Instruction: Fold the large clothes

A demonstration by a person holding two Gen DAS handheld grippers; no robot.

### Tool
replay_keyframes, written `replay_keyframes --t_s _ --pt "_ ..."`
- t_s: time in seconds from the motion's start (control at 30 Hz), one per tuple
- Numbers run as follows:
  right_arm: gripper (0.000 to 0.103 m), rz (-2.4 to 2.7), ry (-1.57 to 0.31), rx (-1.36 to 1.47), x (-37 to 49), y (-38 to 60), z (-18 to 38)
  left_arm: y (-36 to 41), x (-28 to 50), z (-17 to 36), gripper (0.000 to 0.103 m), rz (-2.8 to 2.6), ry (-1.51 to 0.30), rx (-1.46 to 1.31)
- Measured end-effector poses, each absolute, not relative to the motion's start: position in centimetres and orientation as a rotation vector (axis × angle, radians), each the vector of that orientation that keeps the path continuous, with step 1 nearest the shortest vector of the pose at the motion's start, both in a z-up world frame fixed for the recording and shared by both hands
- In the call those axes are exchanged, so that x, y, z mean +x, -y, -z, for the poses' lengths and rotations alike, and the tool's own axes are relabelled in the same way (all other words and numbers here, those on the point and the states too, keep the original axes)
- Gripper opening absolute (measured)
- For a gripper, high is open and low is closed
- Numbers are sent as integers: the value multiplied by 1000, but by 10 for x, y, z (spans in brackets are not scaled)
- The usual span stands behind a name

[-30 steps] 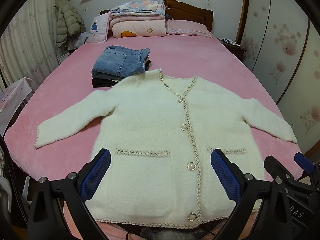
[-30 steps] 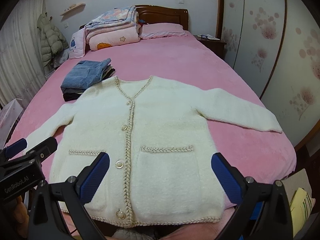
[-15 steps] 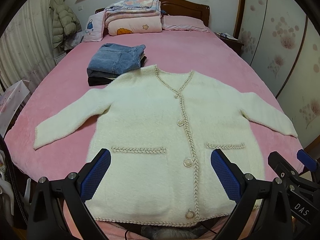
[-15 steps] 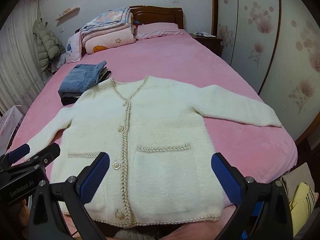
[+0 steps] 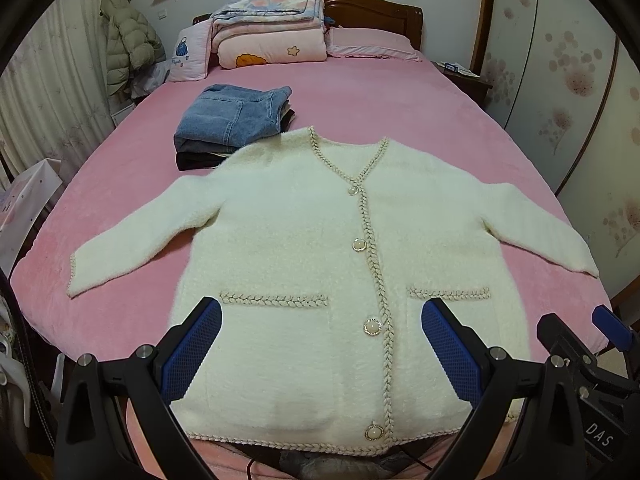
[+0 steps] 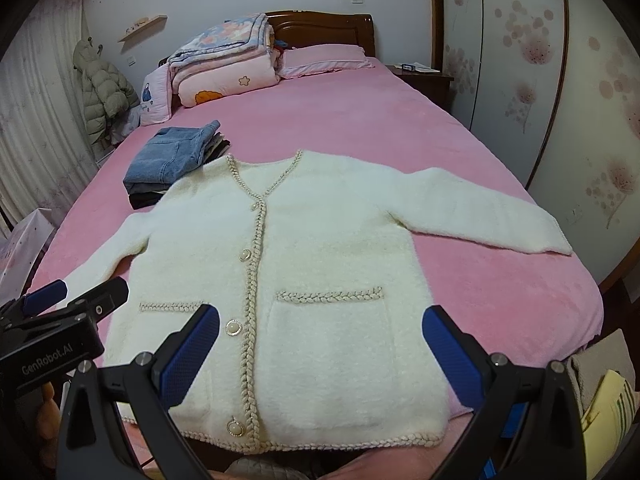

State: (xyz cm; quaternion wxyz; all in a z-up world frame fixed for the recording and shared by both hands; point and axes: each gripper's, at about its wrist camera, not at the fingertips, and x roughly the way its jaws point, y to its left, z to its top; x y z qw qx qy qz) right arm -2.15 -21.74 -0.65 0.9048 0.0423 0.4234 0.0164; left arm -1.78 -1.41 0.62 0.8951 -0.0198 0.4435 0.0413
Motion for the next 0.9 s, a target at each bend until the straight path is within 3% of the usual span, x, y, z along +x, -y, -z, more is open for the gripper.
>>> replay_keyframes --t_s 0.07,0.53,0.9 --pt "94 -39 -872 101 -21 222 7 16 -16 -6 100 -89 -920 -38" --pt "93 -64 -811 131 -13 257 -4 49 7 -34 100 -59 -860 8" --pt "93 -16 -703 154 3 320 -46 123 27 -102 100 134 -629 103"
